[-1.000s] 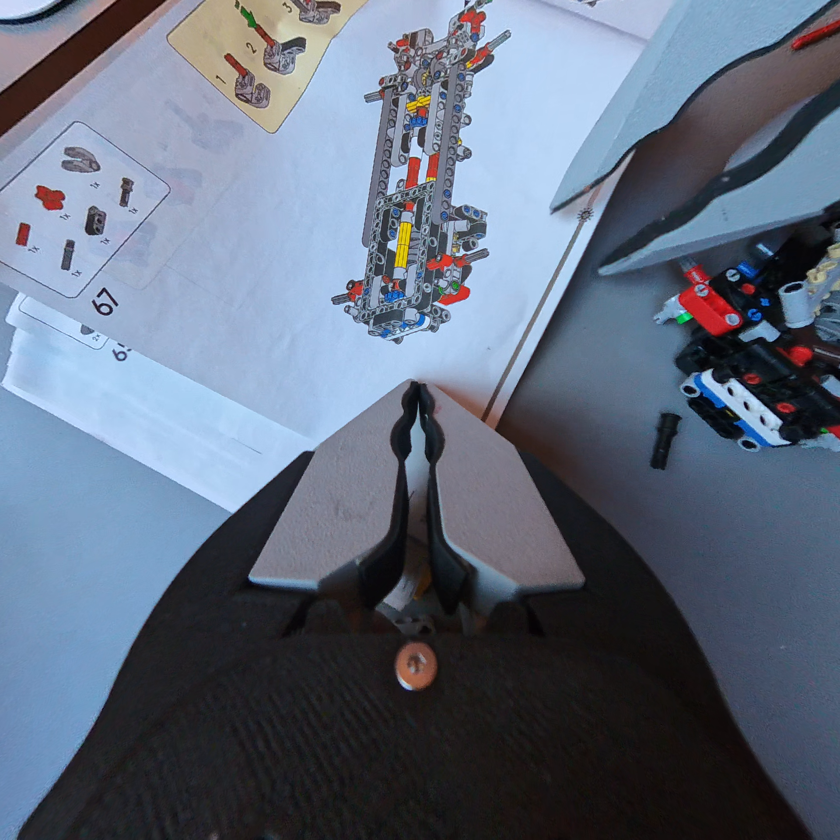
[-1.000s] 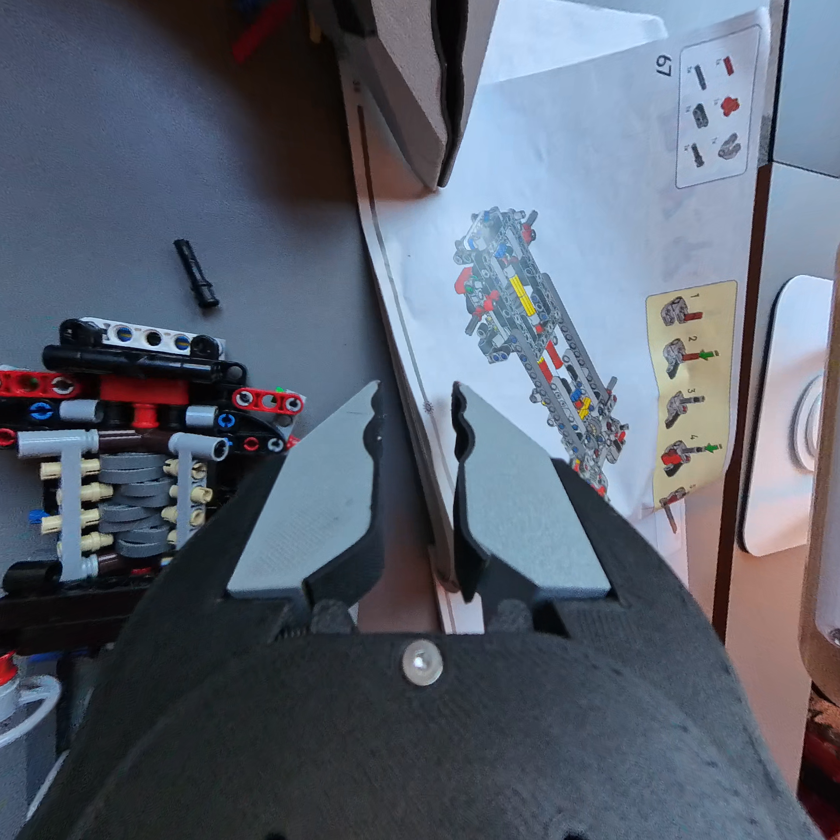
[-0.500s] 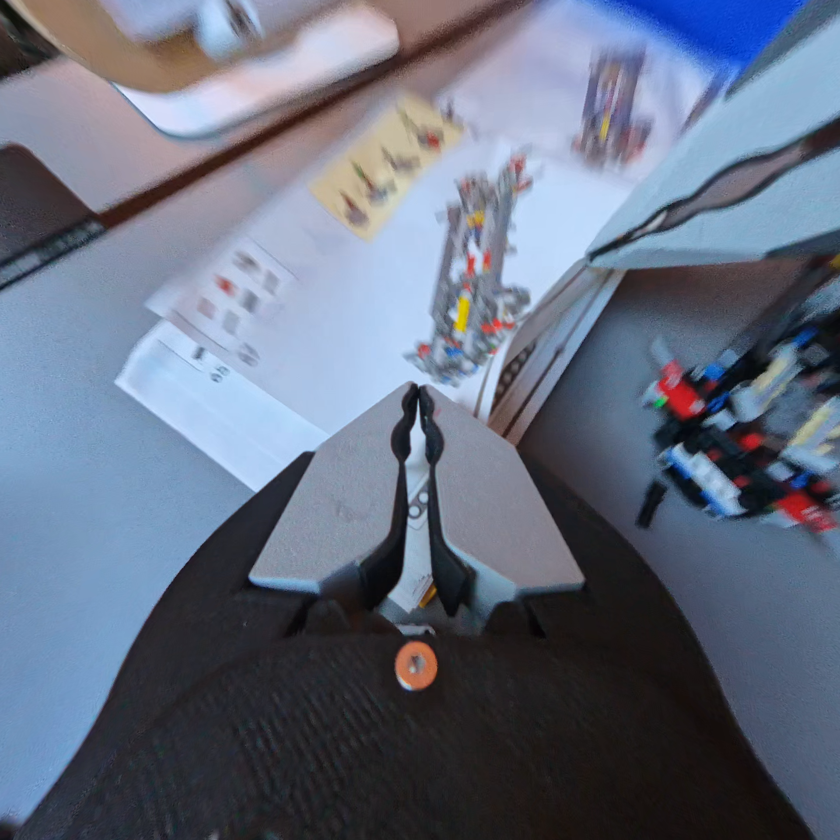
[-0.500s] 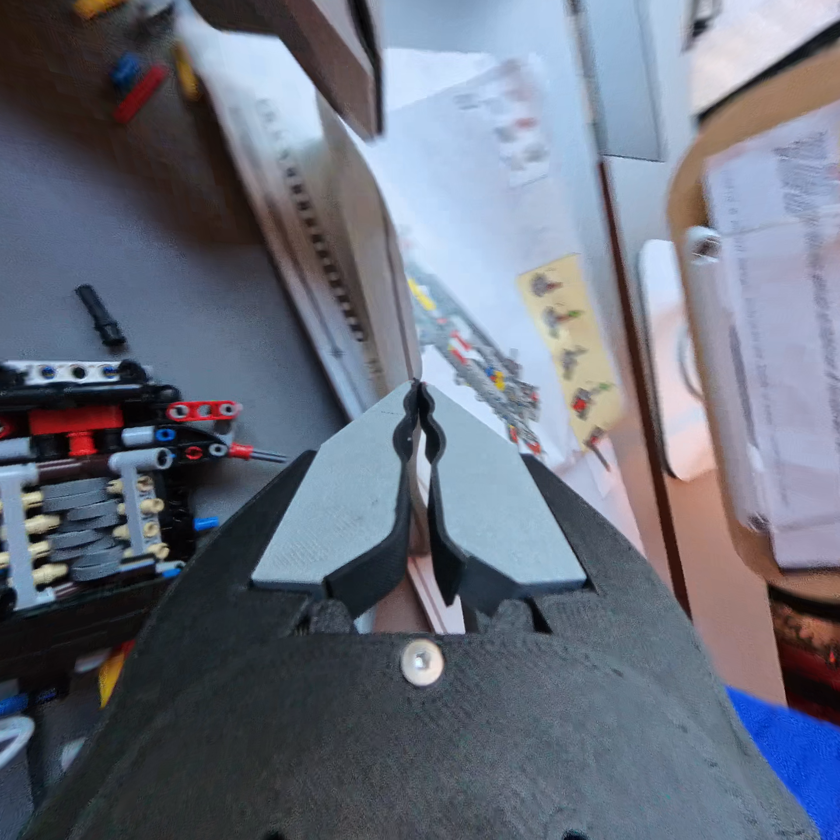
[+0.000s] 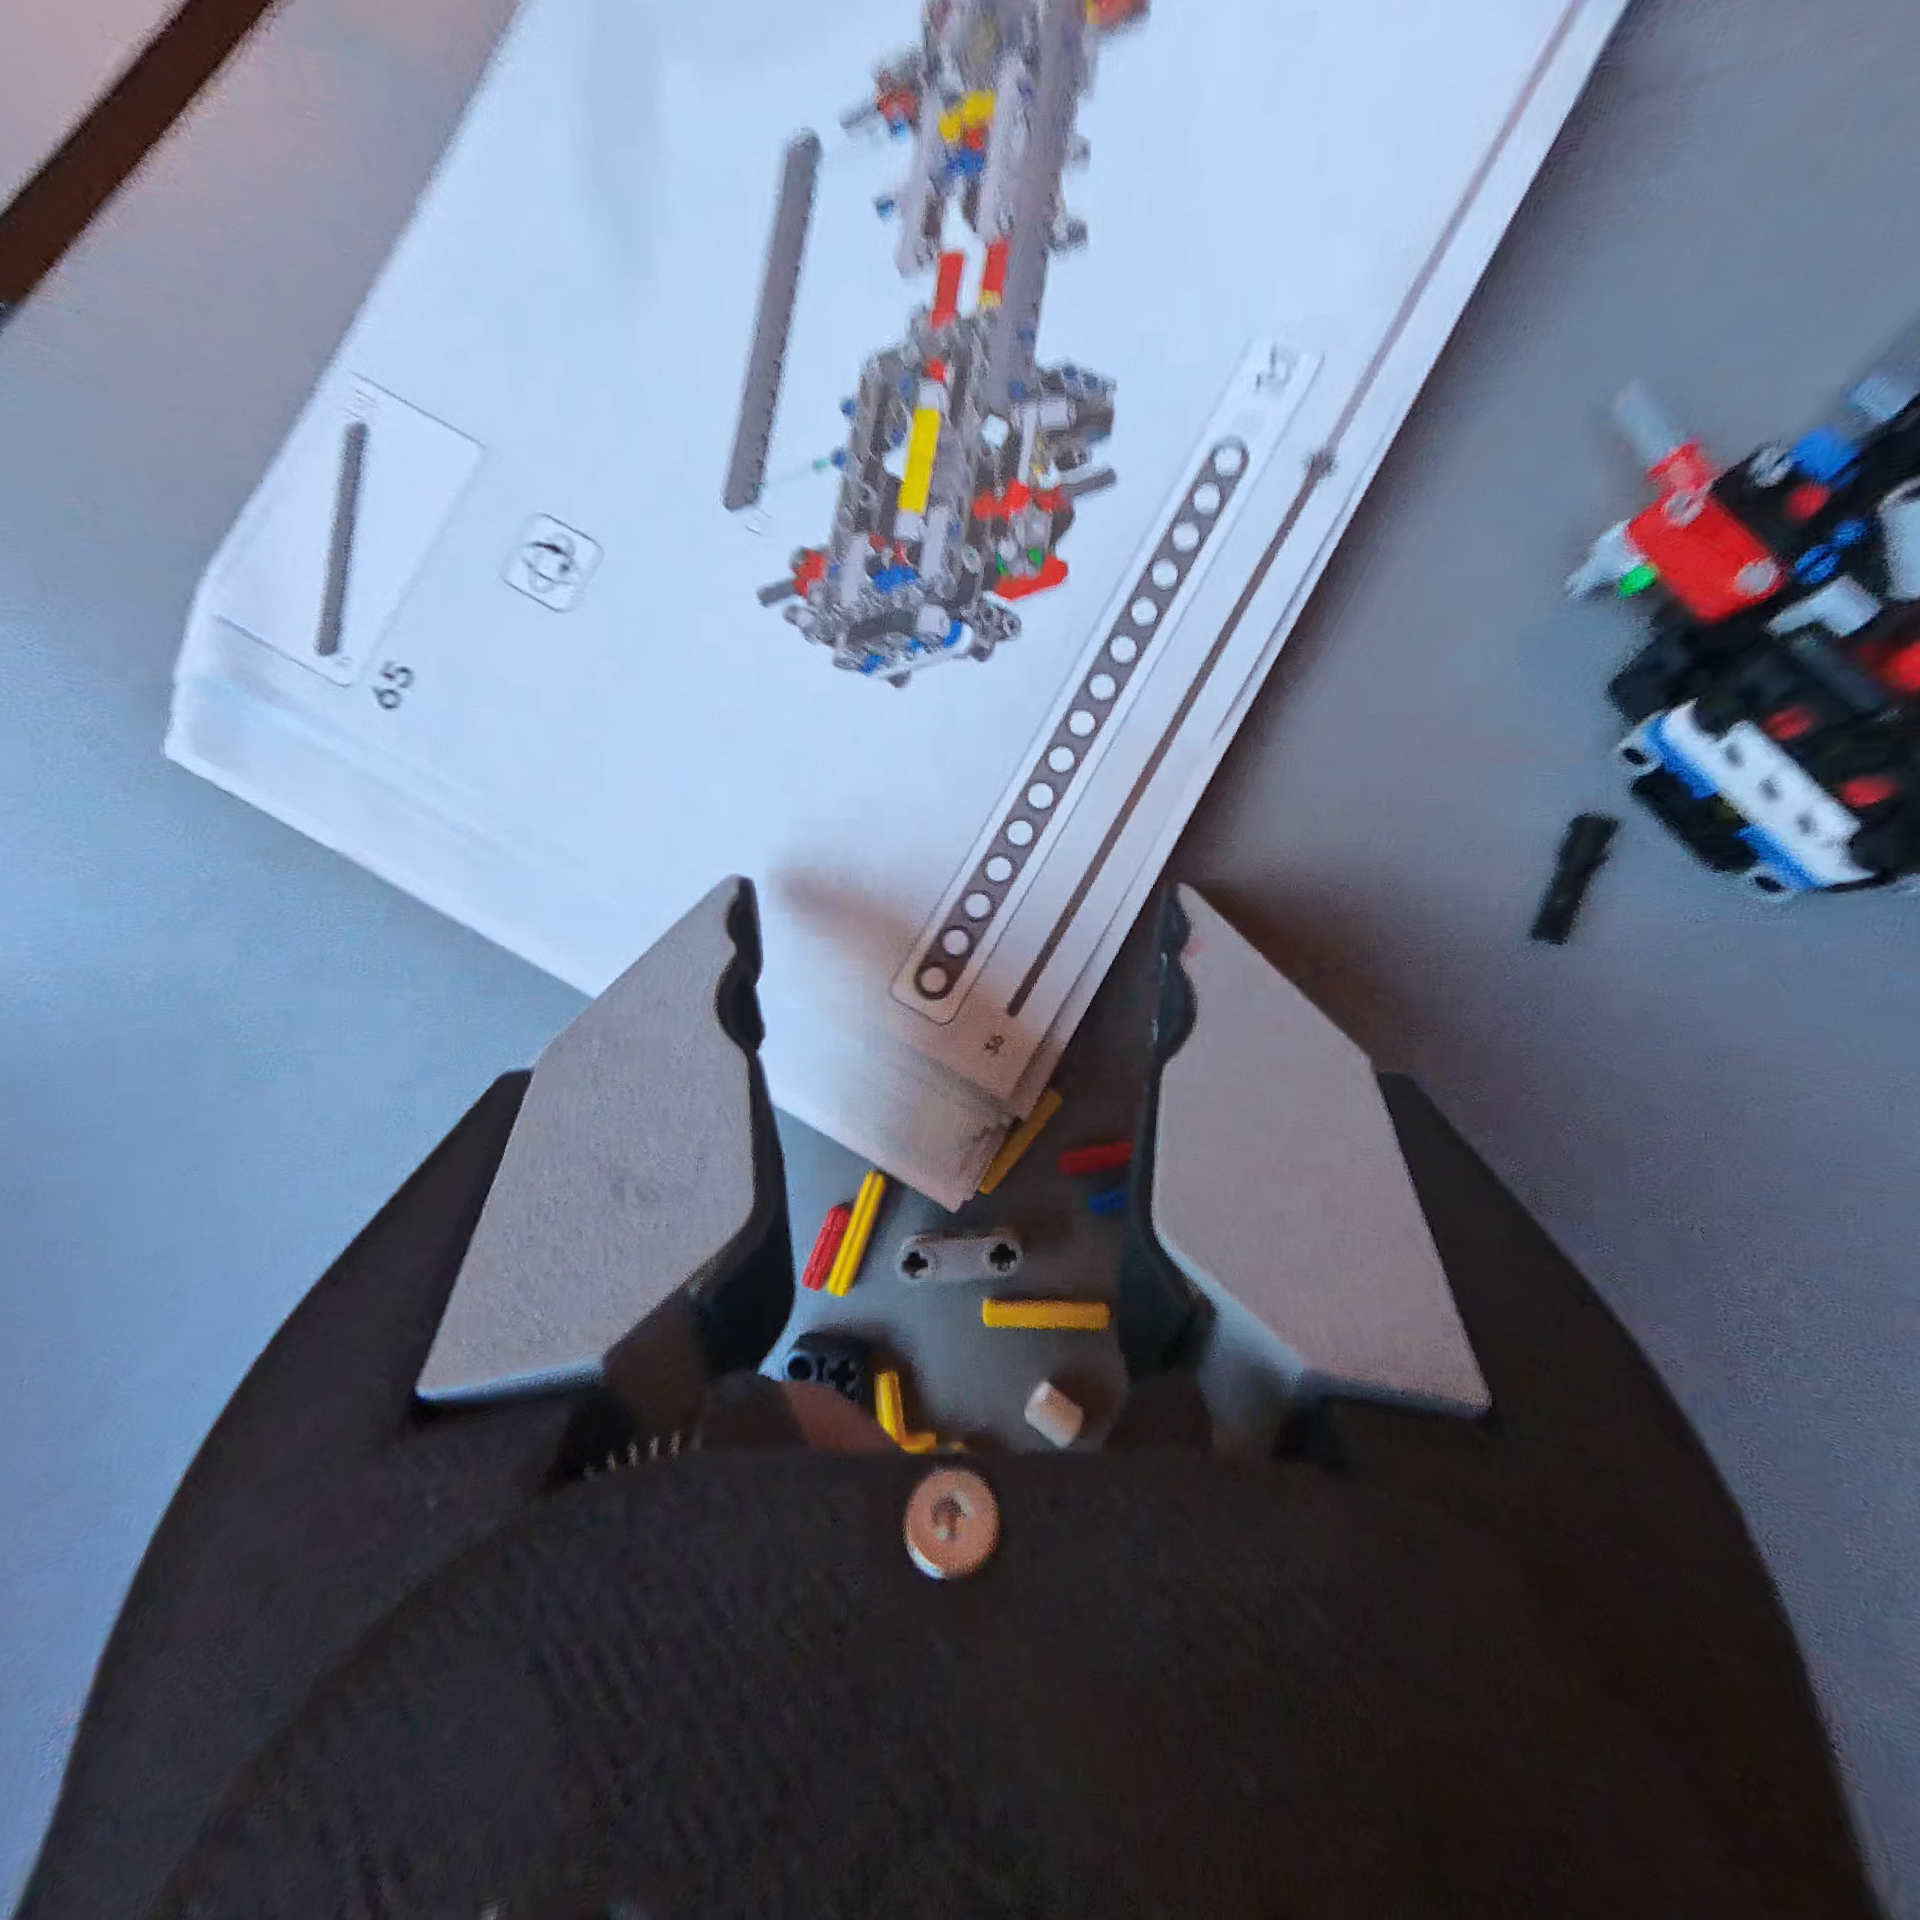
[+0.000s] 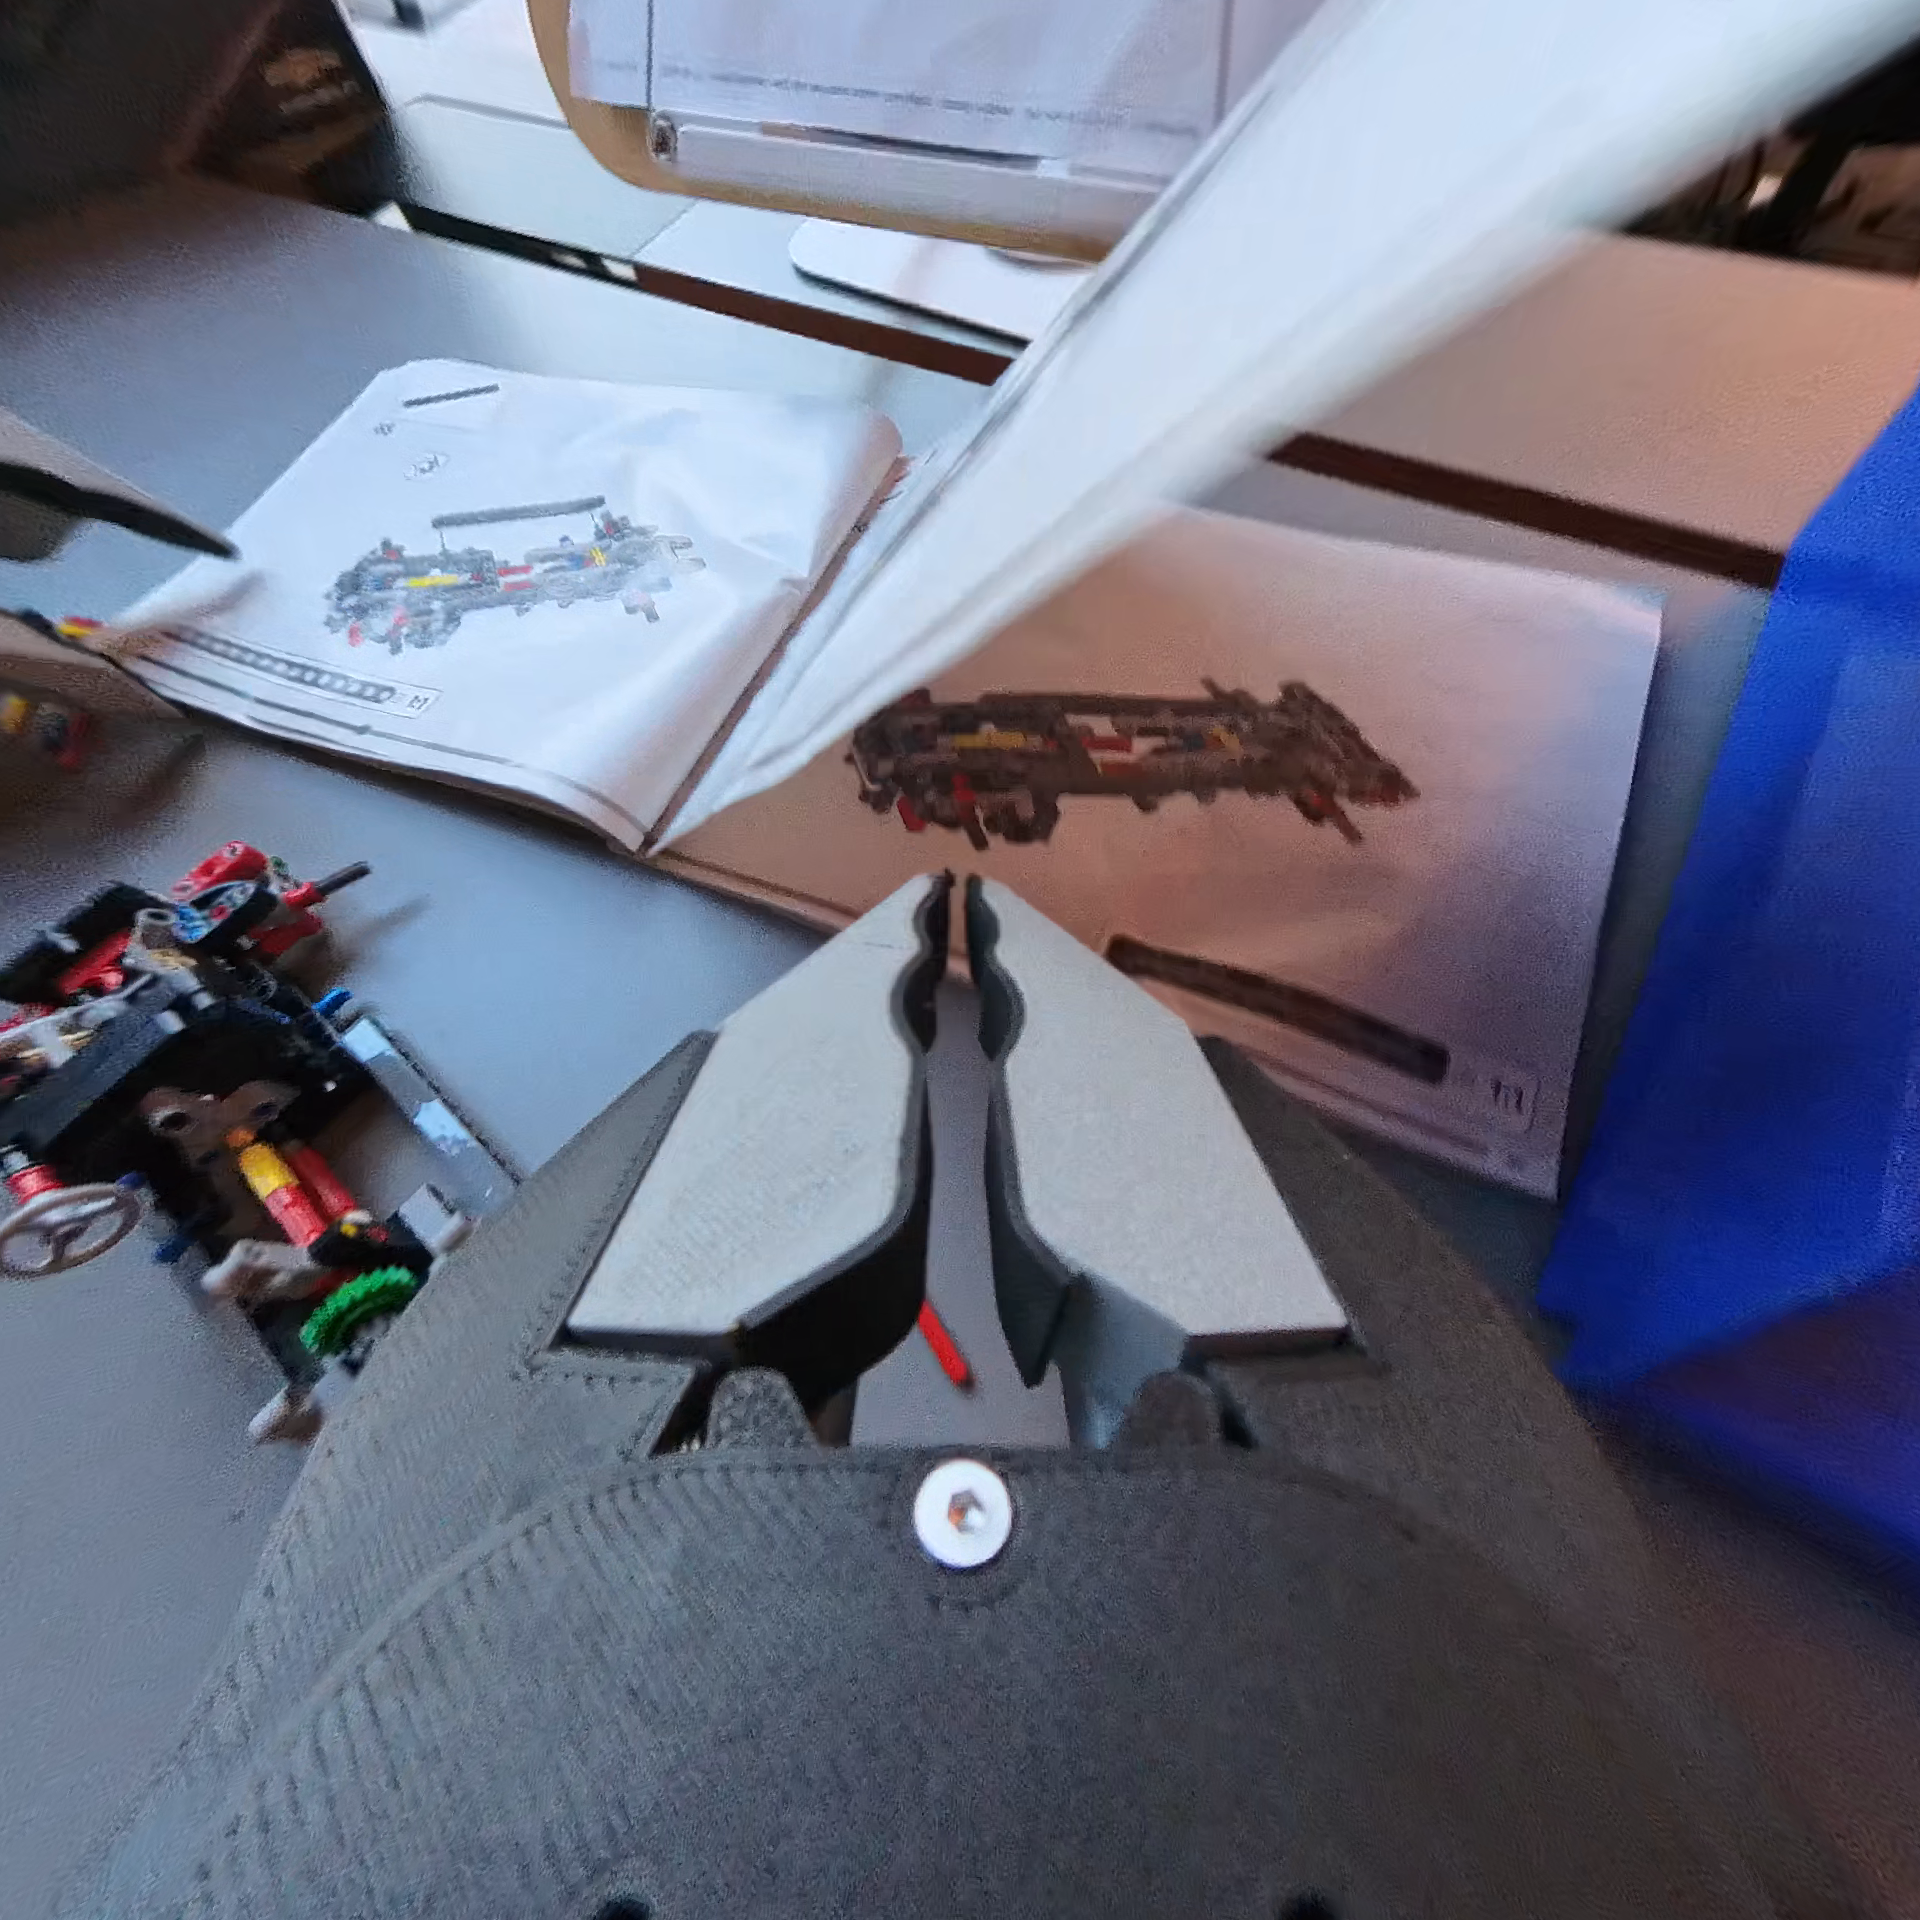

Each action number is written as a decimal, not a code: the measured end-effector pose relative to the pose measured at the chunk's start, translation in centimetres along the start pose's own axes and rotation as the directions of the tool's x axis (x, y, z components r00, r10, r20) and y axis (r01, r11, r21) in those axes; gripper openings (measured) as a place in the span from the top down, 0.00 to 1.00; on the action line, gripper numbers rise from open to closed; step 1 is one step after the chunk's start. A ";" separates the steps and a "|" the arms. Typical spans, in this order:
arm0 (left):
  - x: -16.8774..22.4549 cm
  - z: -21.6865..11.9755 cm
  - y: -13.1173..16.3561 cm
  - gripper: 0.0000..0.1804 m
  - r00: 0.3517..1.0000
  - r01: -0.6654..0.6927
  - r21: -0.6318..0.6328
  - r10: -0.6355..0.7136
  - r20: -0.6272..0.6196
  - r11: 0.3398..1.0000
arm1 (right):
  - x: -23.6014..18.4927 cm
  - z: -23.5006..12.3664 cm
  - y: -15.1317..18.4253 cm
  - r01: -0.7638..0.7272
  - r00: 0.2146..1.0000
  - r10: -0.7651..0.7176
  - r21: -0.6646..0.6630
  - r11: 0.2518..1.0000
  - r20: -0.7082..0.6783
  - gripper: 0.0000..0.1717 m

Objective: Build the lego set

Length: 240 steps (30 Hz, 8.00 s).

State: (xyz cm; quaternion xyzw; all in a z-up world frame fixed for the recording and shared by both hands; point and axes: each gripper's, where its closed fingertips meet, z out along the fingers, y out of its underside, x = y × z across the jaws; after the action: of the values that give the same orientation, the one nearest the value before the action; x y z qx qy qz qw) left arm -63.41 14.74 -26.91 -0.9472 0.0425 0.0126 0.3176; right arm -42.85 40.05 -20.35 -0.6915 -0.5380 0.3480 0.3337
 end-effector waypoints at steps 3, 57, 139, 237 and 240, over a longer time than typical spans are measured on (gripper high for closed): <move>0.8 0.6 -0.1 0.67 0.999 -0.007 -0.002 0.007 -0.031 1.000 | 0.9 -2.3 0.7 -0.090 0.996 0.088 0.053 0.995 0.027 0.94; 0.0 1.0 -0.8 0.74 0.995 0.104 0.037 -0.104 -0.006 0.994 | 1.1 -2.9 2.5 0.170 0.956 -0.188 0.097 0.981 0.224 0.88; -2.8 -5.6 -10.1 0.92 0.993 0.034 0.258 -0.062 0.101 0.966 | -5.5 3.8 -4.2 0.115 0.958 -0.111 0.000 0.993 0.266 1.00; -3.6 1.6 -11.3 1.00 0.761 0.648 0.403 -0.547 -0.348 0.646 | 3.2 2.5 2.6 0.153 0.987 -0.145 -0.126 0.980 0.076 0.94; -2.2 1.8 -8.7 1.00 0.748 0.659 0.309 -0.553 -0.368 0.686 | 3.6 2.4 2.3 0.145 0.988 -0.138 -0.111 0.983 0.065 0.94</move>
State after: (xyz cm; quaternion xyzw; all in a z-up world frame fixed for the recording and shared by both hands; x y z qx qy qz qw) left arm -64.87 22.89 -23.00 -0.8092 -0.2348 -0.2204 0.4913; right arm -43.02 43.35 -24.02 -0.6592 -0.6143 0.3116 0.3017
